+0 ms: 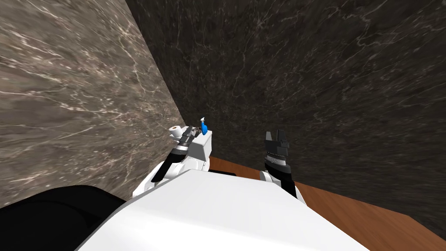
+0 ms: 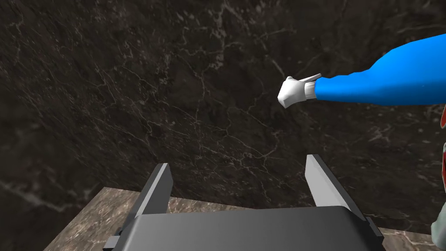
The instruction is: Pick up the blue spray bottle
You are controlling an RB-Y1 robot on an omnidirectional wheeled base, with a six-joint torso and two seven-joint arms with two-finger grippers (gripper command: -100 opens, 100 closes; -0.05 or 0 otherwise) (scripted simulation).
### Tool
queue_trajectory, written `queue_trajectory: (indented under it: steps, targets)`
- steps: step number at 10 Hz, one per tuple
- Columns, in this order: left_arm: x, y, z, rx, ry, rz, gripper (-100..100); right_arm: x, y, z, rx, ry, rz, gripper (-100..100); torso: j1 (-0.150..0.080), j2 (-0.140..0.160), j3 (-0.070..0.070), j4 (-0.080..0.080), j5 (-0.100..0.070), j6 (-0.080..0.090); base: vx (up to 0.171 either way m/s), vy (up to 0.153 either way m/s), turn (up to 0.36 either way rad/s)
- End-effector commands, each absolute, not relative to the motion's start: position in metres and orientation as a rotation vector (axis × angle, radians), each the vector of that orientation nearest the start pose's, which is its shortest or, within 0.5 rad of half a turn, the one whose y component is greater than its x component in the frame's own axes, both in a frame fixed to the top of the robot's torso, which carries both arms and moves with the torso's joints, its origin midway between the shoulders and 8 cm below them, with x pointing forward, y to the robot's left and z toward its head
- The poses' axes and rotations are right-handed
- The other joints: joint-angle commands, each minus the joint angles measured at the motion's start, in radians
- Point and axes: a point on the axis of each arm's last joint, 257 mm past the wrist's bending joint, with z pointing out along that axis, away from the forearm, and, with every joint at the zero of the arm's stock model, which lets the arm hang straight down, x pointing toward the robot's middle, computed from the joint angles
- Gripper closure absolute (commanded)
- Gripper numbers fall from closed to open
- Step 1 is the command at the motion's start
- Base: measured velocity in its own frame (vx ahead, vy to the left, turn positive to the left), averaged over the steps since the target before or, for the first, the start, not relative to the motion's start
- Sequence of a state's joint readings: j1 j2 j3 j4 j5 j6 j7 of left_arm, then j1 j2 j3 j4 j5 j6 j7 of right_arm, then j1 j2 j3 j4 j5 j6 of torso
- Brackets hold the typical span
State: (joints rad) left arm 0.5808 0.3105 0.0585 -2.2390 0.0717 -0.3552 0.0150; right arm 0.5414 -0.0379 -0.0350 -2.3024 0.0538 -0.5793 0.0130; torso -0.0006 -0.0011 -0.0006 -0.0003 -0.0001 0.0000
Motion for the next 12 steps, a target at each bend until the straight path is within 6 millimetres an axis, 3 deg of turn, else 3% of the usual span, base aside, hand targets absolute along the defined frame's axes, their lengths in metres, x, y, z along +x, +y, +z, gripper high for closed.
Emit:
queue_trajectory:
  steps: [1, 12]
  targets:
    - [0.364, 0.302, -0.054, -0.668, 1.054, -1.162, -100, 0.323, -0.279, 0.036, 0.532, 0.636, 1.227, 0, 0.000, 0.000, 0.000, 0.000, 0.000, 0.000, 0.014, -0.009, -0.022]
    - [0.370, 0.324, -0.095, -0.548, 1.410, -0.912, -100, 0.323, -0.279, 0.036, 0.532, 0.636, 1.227, 0, 0.000, 0.000, 0.000, 0.000, 0.000, 0.000, 0.018, -0.013, -0.025]
